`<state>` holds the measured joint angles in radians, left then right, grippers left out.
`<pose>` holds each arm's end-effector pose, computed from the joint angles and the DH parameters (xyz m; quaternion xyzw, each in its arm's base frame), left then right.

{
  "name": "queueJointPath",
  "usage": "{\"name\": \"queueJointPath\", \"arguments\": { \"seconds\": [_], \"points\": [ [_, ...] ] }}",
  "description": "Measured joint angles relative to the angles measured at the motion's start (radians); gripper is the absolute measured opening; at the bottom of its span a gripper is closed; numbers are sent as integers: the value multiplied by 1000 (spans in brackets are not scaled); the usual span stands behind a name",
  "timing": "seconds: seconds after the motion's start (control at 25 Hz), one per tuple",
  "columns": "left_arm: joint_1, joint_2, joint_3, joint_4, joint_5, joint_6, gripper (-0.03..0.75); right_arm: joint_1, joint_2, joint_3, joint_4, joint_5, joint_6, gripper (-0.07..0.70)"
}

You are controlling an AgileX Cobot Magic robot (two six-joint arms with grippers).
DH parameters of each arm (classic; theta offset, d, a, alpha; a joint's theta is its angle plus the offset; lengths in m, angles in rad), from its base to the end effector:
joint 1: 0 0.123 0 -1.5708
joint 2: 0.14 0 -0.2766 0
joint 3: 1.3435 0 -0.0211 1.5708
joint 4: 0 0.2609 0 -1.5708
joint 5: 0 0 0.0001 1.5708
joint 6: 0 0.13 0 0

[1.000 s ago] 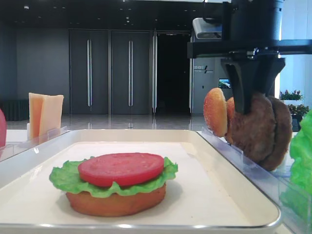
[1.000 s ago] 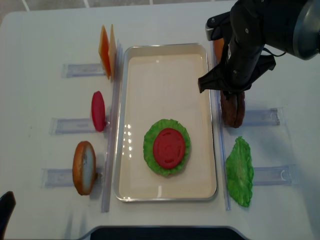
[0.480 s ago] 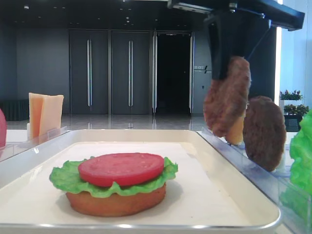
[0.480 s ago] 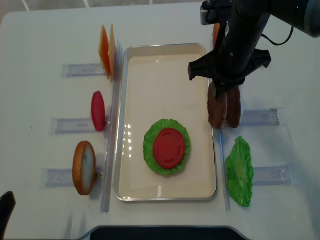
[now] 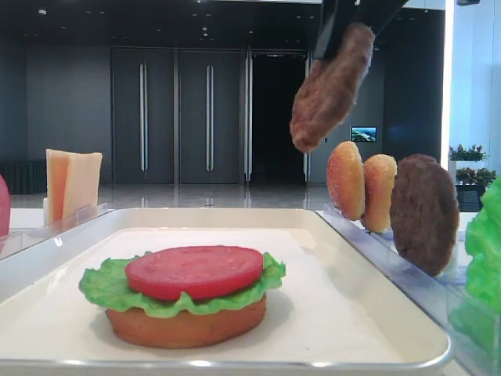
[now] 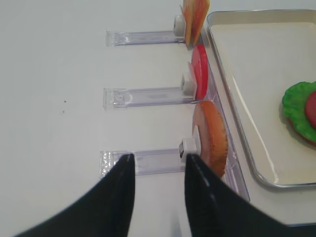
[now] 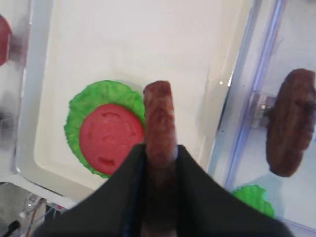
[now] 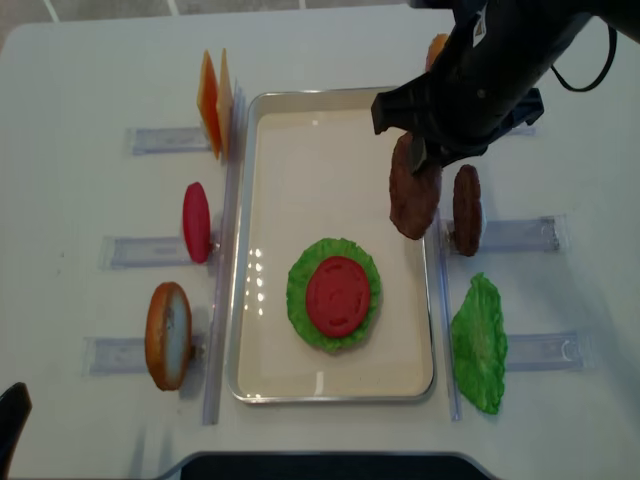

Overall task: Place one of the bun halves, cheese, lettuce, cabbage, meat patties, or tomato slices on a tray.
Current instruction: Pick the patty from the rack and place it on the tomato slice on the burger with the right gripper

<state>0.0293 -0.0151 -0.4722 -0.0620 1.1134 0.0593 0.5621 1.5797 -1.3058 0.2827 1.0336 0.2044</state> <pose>0.0447 -0.0059 0.2504 0.0149 0.8693 -0.0091 0.4941 0.2767 0.2112 0.2511 -0.1243 0.9682 0.1868 0.1109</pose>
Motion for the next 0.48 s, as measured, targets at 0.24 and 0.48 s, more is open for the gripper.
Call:
{"name": "queueJointPath", "arguments": {
  "seconds": [0.24, 0.48],
  "points": [
    [0, 0, 0, 0, 0, 0, 265, 0, -140, 200, 252, -182, -152, 134],
    [0, 0, 0, 0, 0, 0, 265, 0, -175, 345, 511, -306, -386, 134]
  ]
}}
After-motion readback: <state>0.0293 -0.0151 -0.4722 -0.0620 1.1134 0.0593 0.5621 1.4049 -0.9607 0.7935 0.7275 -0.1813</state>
